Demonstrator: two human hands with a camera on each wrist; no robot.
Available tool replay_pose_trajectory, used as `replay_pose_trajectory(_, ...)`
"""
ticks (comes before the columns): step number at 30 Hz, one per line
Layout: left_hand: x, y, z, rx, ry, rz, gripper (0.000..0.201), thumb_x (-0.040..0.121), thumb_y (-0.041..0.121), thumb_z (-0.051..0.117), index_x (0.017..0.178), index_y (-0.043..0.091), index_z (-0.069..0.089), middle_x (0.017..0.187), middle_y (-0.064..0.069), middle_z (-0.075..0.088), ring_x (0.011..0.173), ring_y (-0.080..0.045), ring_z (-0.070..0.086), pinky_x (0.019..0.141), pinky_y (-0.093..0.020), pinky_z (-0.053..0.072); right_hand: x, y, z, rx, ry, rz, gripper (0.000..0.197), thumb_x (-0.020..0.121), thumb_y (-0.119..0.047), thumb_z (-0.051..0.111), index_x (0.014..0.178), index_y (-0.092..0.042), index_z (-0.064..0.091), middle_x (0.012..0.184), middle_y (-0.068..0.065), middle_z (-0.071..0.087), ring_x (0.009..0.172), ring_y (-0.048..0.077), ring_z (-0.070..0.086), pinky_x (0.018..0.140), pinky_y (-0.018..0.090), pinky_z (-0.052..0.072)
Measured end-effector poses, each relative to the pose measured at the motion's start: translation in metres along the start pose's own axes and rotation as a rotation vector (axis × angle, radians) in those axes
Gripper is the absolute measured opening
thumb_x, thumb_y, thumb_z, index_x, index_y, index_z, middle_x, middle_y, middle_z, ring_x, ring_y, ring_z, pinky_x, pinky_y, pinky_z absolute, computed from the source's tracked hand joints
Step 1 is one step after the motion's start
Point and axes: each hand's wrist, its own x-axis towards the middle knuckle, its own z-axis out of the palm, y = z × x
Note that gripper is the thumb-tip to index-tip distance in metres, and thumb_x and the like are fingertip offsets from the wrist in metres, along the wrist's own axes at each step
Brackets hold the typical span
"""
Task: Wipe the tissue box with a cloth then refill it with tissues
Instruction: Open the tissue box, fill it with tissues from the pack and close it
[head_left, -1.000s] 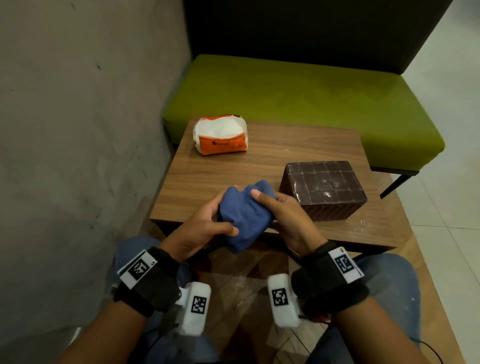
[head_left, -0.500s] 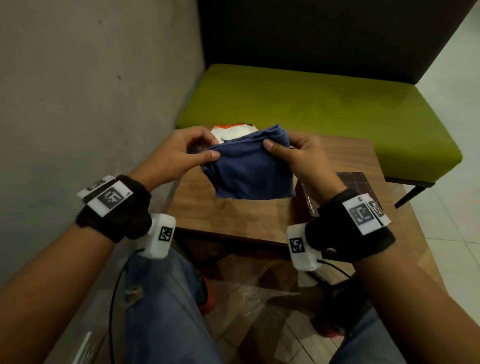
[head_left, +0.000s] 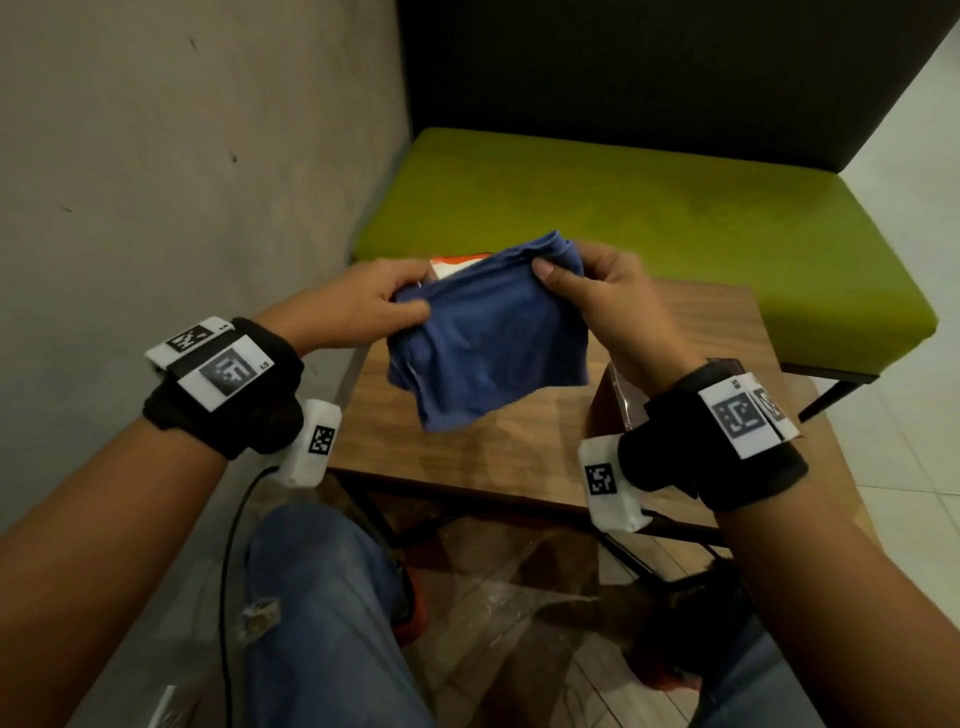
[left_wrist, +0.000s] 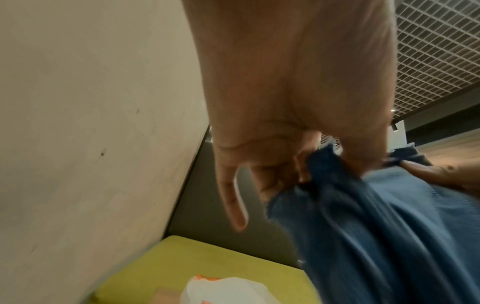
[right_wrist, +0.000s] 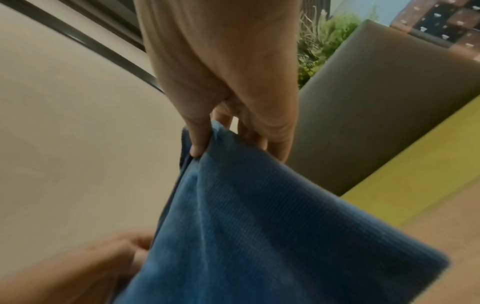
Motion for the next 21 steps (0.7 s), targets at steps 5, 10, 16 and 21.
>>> replay_pose_trajectory(5,-0.01,0.003,0.02,-0.009,-0.196,-0.045,0.083,0.066,0.049,0.067,0.138,0.024,0.035,0.128,0.004,0.05,0.115,-0.008,0.05,0.096,-0.023,0.041,-0.002,-0.013,-0.004,-0.385,-0.24,-0.089,0.01,0.091,-0.008,0.064,0.081,-0.008,0.067,0.075,0.004,0.063,0.068,0.002,0.051,0.061,0.024,0.039)
replay_pose_trajectory(10,0.001,0.037,0.047,-0.466,-0.059,0.112,0.061,0.072,0.036,0.077,0.127,0.025,0.052,0.122,0.003,0.059,0.114,-0.002,0.056,0.094,-0.023,0.046,-0.01,-0.025,0.003,-0.472,-0.371,-0.114,0.013,0.087,-0.009,0.068,0.091,0.003,0.068,0.087,0.018,0.07,0.077,0.015,0.056,0.067,0.036,0.046)
replay_pose_trajectory(16,-0.002,0.05,0.045,-0.404,0.126,0.185,0.022,0.084,0.022,0.059,0.105,0.016,0.063,0.087,0.016,0.062,0.081,0.012,0.054,0.076,-0.013,0.041,-0.035,0.0,-0.014,-0.221,-0.289,0.075,0.076,0.055,-0.028,0.085,0.114,-0.023,0.038,0.105,0.007,0.057,0.088,0.015,0.059,0.078,0.031,0.053)
replay_pose_trajectory(21,-0.02,0.039,0.023,-0.562,0.135,0.126,0.02,0.094,0.009,0.049,0.109,0.012,0.061,0.087,0.018,0.069,0.088,0.006,0.06,0.078,-0.011,0.047,-0.043,0.053,-0.025,-0.458,-0.426,0.15,0.022,0.079,-0.021,0.08,0.093,-0.012,0.067,0.091,0.01,0.072,0.084,0.022,0.065,0.079,0.044,0.051)
